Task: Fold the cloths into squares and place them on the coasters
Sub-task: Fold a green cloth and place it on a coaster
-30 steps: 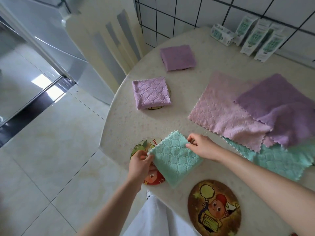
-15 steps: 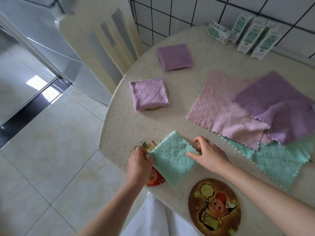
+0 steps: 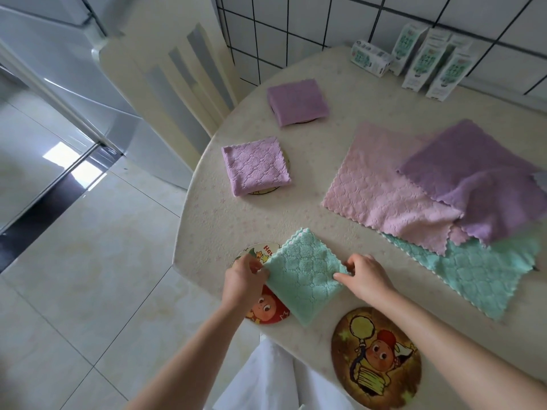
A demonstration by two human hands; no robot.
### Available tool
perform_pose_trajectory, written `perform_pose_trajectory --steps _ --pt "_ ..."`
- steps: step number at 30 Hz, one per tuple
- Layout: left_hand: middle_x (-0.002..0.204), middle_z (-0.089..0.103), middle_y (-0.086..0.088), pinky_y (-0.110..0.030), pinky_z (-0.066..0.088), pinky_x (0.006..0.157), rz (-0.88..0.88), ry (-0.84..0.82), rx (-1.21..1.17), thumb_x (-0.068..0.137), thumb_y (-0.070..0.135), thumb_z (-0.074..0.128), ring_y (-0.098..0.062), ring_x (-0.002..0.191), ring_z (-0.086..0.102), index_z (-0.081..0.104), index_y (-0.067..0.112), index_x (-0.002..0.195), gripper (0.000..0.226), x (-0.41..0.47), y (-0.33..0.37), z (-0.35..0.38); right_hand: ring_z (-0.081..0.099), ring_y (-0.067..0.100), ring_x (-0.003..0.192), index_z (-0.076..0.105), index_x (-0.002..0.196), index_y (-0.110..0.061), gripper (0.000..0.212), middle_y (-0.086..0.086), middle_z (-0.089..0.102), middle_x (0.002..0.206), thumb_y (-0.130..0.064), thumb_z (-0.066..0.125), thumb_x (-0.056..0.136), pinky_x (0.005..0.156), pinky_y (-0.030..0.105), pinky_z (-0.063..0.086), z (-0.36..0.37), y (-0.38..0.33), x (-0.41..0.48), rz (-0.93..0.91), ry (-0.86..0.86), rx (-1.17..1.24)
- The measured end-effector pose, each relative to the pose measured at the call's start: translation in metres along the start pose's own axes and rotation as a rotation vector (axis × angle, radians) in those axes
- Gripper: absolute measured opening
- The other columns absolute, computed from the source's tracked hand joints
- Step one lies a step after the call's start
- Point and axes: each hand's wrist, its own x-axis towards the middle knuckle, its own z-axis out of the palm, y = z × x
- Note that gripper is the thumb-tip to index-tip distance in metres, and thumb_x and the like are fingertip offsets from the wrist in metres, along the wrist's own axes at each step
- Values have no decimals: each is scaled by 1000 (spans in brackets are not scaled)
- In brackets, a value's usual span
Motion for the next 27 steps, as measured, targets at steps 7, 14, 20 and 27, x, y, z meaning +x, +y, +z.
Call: perform_pose_trajectory --steps 7,14,20,27 --pt "96 67 -18 -31 58 64 -171 -97 -640 86 6 66 -26 80 67 60 0 94 12 2 5 -27 60 16 76 54 90 -13 19 3 62 88 -25 68 83 63 27 49 -8 -13 -19 24 -150 441" --pt "92 62 -12 -41 60 71 -102 3 -541 84 5 68 -25 80 64 63 7 89 8 17 -20 -57 68 25 82 61 100 -9 25 16 69 94 -6 71 77 59 27 53 36 -44 -39 137 -217 818" --pt "85 65 -9 -39 60 67 -2 49 -304 81 5 71 -27 74 67 63 10 80 9 29 -41 -58 58 13 74 57 89 -22 17 -6 63 84 -27 69 78 56 21 39 50 -58 -50 147 -42 392" --pt "92 63 0 -27 47 71 256 70 152 77 8 69 -18 81 60 64 16 91 16 39 -35 -59 52 17 75 54 86 -18 19 -4 58 83 -30 66 79 62 23 34 47 -62 -53 149 23 235"
